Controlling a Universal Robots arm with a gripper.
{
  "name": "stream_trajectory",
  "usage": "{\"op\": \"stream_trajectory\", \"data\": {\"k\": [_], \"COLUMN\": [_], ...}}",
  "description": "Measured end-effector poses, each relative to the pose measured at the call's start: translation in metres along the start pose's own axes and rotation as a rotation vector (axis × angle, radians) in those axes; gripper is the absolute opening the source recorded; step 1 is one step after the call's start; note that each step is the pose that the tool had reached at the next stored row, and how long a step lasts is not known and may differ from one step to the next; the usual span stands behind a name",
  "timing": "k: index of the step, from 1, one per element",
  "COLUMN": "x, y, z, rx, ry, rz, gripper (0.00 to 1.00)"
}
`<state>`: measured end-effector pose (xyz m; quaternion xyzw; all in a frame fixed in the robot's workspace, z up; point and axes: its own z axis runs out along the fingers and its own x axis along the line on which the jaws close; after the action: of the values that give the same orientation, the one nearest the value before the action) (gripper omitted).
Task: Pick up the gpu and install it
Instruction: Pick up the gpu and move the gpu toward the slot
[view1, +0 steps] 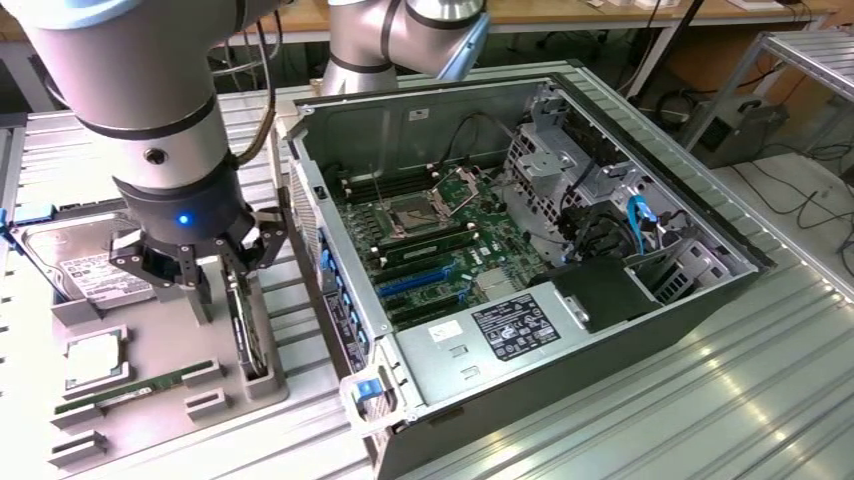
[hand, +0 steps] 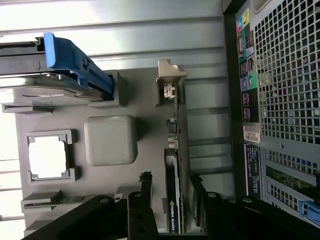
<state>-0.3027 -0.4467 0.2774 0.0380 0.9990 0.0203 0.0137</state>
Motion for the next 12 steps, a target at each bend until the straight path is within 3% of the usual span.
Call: {"op": "stream_trajectory", "data": {"k": [12], "x": [0.000], "y": [-0.0013], "z": [0.0242], "rx": [0.0000], "ry": [-0.0006], "rz": [0.000], "gripper": [0.42]}}
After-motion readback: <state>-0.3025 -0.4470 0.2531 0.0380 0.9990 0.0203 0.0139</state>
